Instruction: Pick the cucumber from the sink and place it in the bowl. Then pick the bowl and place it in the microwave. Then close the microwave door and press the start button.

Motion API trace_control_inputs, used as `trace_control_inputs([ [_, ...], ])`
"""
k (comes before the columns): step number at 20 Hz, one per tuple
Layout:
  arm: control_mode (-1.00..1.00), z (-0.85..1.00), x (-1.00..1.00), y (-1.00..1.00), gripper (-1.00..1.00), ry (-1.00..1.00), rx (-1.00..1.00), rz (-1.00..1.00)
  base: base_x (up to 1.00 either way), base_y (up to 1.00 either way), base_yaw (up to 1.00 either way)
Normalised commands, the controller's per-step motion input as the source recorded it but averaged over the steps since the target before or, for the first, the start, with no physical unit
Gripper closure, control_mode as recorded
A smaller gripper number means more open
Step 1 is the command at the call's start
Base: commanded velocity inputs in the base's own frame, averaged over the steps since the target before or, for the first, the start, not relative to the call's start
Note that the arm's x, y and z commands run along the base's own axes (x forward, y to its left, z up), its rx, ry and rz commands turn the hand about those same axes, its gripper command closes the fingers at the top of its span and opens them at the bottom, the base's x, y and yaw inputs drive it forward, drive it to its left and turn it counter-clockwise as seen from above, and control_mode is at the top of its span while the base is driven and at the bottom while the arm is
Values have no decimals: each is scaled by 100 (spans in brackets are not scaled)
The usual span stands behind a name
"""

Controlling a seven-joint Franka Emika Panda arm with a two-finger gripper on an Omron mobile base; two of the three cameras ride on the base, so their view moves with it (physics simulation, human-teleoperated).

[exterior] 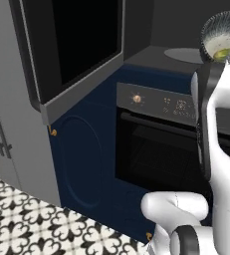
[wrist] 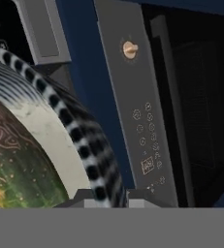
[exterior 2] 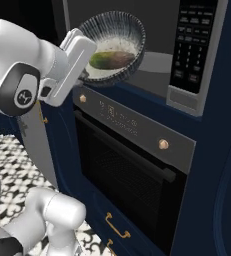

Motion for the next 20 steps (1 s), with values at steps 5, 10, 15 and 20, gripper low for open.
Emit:
trace_control_inputs([
  [5,-100,23,63,-7,100,1,4,0,0,0,0],
  [10,-100,1,64,-12,100,0,0,2,0,0,0],
  [15,-100,0,70,-33,100,0,1,2,0,0,0],
  [20,-100,0,62,-15,100,4,0,0,0,0,0],
])
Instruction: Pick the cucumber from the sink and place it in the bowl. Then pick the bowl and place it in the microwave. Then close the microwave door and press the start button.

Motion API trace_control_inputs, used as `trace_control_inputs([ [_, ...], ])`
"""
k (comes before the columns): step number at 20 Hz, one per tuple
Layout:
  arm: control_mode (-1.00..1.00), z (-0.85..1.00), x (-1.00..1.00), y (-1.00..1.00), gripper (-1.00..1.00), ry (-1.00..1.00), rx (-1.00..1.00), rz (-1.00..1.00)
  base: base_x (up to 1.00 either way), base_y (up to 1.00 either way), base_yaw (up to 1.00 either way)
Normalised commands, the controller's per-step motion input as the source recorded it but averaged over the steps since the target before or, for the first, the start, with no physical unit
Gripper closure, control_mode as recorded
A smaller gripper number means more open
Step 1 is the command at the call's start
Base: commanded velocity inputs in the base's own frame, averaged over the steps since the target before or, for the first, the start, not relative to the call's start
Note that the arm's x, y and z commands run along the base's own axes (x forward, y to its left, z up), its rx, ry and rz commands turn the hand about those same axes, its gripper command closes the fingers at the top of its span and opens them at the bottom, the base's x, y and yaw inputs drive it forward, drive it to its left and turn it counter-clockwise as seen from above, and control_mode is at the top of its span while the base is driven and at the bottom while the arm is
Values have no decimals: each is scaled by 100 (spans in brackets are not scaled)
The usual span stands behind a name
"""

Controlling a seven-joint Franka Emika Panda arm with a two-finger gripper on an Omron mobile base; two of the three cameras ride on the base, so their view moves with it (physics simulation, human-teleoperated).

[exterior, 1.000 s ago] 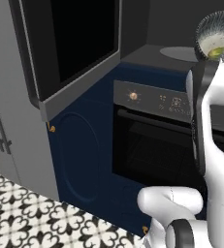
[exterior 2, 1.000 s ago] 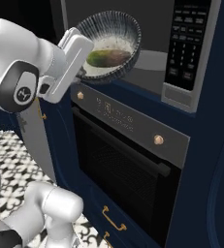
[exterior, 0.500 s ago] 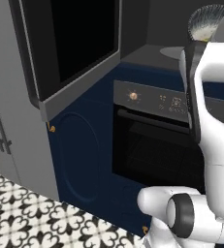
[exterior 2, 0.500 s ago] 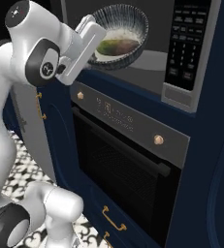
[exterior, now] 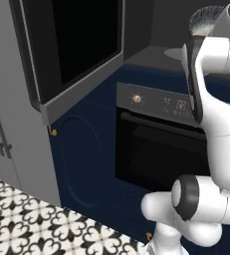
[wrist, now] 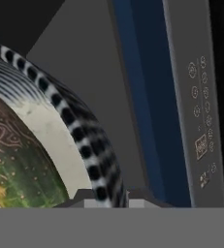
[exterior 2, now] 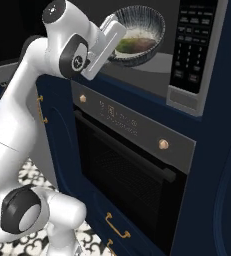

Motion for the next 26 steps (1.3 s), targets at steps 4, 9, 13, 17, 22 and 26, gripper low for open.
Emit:
trace_control_inputs([
  [4,-100,-6,76,-11,100,8,0,0,0,0,0],
  [9,-100,-1,55,-35,100,3,0,2,0,0,0],
  [13,-100,-26,49,-35,100,0,0,5,0,0,0],
  [17,-100,-29,50,-26,100,8,0,3,0,0,0],
  [22,-100,-26,47,-13,100,7,0,3,0,0,0],
  [26,-100,-18,47,-9,100,8,0,3,0,0,0],
])
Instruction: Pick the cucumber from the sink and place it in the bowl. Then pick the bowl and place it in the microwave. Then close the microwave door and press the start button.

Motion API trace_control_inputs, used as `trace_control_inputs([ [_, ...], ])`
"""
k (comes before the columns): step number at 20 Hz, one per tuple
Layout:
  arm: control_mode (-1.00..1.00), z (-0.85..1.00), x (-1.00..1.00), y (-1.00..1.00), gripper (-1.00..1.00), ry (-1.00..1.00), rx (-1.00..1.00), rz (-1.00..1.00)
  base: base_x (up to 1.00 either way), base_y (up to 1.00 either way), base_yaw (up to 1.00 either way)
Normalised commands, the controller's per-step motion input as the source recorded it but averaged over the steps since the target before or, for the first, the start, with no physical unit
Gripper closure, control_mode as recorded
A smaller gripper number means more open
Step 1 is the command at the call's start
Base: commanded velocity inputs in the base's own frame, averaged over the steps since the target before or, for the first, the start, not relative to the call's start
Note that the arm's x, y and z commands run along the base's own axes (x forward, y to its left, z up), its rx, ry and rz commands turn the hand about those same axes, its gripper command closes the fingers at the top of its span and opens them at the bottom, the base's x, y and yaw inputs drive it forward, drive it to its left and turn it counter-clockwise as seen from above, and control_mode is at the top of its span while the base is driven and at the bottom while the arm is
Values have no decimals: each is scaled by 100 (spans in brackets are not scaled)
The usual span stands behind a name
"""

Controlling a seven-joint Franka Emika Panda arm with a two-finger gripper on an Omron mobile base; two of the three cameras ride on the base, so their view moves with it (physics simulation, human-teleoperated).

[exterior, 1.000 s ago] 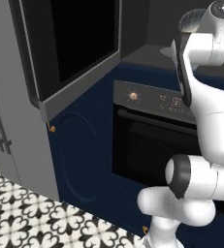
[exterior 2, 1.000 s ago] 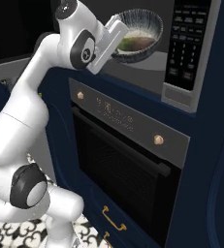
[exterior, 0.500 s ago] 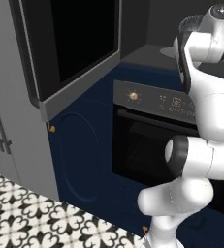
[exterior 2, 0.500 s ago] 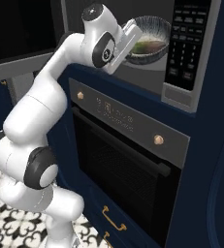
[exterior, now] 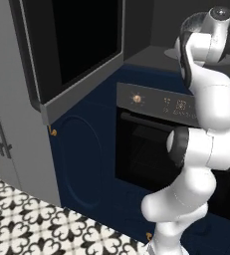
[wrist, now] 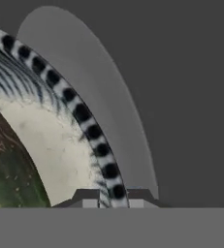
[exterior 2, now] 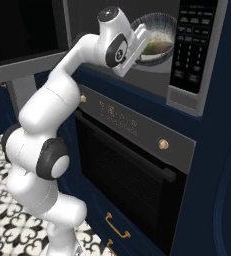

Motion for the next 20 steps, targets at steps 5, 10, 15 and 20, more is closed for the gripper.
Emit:
trace_control_inputs([
  [5,-100,0,7,0,-100,-3,0,0,0,0,0],
  [10,-100,0,-5,20,-100,-43,0,7,0,0,0],
  [15,-100,-3,-53,33,-100,-80,0,15,0,0,0],
  [20,-100,0,-100,40,-100,-45,-5,9,0,0,0],
])
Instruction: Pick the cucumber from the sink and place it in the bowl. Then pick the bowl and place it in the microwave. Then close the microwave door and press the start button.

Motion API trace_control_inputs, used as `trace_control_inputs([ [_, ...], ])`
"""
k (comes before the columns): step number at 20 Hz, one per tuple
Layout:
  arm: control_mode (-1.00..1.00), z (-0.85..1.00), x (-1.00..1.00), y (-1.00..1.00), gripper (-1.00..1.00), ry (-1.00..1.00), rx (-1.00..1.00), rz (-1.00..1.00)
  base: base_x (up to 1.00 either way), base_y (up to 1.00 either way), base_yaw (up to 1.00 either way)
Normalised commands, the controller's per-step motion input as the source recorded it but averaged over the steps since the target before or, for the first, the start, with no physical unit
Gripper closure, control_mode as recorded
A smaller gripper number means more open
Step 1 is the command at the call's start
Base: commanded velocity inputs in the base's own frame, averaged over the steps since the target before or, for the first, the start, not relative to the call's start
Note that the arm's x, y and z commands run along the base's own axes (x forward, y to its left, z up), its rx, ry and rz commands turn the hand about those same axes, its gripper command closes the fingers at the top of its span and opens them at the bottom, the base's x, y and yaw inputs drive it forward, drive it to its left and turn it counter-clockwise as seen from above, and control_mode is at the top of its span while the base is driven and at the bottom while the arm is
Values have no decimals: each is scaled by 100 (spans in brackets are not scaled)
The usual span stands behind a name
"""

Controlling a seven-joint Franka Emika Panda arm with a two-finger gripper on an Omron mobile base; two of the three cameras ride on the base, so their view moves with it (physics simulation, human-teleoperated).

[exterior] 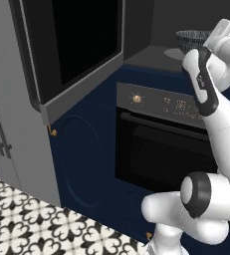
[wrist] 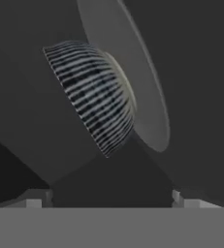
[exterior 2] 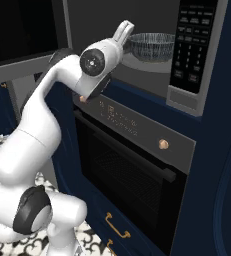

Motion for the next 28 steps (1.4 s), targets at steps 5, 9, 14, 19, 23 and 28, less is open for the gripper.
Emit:
trace_control_inputs([
  [5,-100,29,-100,50,-100,-13,-1,2,0,0,0],
  [9,-100,41,-100,45,-100,0,0,0,0,0,0],
  [14,-100,49,-100,44,-100,8,-6,1,0,0,0],
  [19,-100,20,-100,47,-100,29,-2,0,0,0,0],
  [23,-100,0,-100,70,-100,23,-6,0,0,0,0],
  [28,-100,-4,-100,72,-100,-6,-1,0,0,0,0],
])
